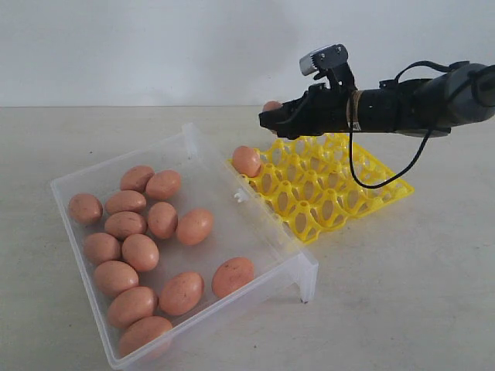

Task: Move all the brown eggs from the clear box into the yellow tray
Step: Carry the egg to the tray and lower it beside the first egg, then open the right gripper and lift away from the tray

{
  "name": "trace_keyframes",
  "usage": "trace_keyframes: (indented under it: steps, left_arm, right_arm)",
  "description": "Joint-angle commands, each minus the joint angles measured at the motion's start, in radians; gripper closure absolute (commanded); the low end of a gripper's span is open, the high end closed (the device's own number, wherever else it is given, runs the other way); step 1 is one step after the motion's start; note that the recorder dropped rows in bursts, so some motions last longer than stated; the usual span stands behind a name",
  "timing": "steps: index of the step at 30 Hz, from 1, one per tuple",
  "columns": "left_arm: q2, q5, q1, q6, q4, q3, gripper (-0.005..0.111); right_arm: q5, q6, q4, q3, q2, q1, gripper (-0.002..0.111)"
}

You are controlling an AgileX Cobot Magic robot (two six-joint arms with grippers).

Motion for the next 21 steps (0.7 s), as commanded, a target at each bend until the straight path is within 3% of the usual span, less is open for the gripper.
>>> trace_keyframes:
  steps: [1,6,14,17,21]
  left_arm:
    - [-0.003,0.0,-0.003,0.001,-0.005,-0.004,0.111]
    - [-0.003,0.0,-0.003,0.001,-0.005,-0.004,0.111]
    - [-0.003,0.0,-0.003,0.001,-0.005,-0.004,0.111]
    - [-0.003,0.0,-0.003,0.001,-0.005,-0.004,0.111]
    - [-0.003,0.0,-0.003,0.001,-0.005,-0.004,0.111]
  right_arm:
    - [-0.036,0.047,-0.091,-0.008,0.004,0.003,0.109]
    - [-0.031,0.113,-0.169,-0.008,0.006,0.003,0.109]
    - [-0.035,0.05,-0.132,-0.008,0.017,0.003,0.108]
    - [-0.051,0.04,-0.107,-0.008,0.047,0.003,0.1]
    - [-0.059,0.022,-0.107,-0.008,0.053,0.003,0.075]
